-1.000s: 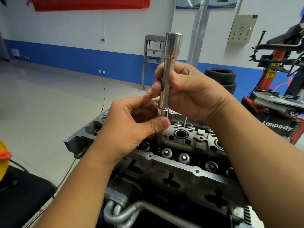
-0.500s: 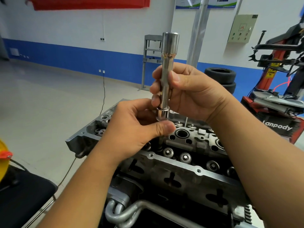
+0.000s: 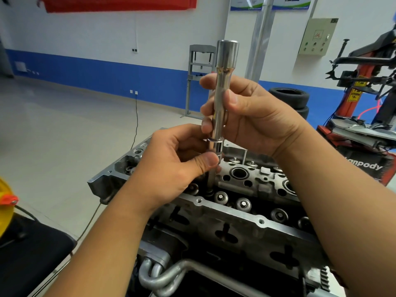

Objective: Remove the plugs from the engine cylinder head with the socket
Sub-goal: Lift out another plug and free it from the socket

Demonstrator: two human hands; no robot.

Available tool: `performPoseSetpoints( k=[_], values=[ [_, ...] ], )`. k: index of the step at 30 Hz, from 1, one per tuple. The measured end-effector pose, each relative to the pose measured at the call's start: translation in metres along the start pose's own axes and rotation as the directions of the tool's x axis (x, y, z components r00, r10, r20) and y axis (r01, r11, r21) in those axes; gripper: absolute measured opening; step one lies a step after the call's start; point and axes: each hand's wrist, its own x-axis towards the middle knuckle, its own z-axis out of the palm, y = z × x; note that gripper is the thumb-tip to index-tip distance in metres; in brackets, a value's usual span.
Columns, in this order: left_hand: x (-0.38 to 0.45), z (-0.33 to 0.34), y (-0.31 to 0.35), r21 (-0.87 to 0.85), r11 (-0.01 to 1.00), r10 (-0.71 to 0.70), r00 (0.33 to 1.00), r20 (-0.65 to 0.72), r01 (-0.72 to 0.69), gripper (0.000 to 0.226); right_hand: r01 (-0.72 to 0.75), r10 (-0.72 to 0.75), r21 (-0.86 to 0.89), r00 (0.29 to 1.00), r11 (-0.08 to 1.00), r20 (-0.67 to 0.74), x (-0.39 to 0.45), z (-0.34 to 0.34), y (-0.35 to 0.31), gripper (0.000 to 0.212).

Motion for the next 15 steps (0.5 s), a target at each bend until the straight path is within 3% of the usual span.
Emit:
performPoseSetpoints(
  k=[5, 11, 15],
  values=[
    [-0.0005, -0.0016, -0.0005, 0.052, 0.998, 0.045, 0.993, -0.106, -0.039, 0.037, -0.014, 0.014, -0.020, 1.000, 1.000, -0.001, 0.0009, -0.0011, 0.0005, 0.043],
    [-0.0006, -0.0051, 0.0070, -0.015, 0.998, -0.054, 0.987, 0.148, 0.057, 0.032, -0.006, 0.006, -0.001, 1.000, 1.000, 0.018, 0.0000, 0.0011, 0.0011, 0.032],
    [-0.0010, -0.0008, 0.0065, -0.034, 0.999, -0.032, 0.998, 0.063, 0.034, 0.031, -0.017, 0.017, 0.000, 0.999, 1.000, 0.045, -0.0002, -0.0009, 0.0010, 0.026]
  ],
)
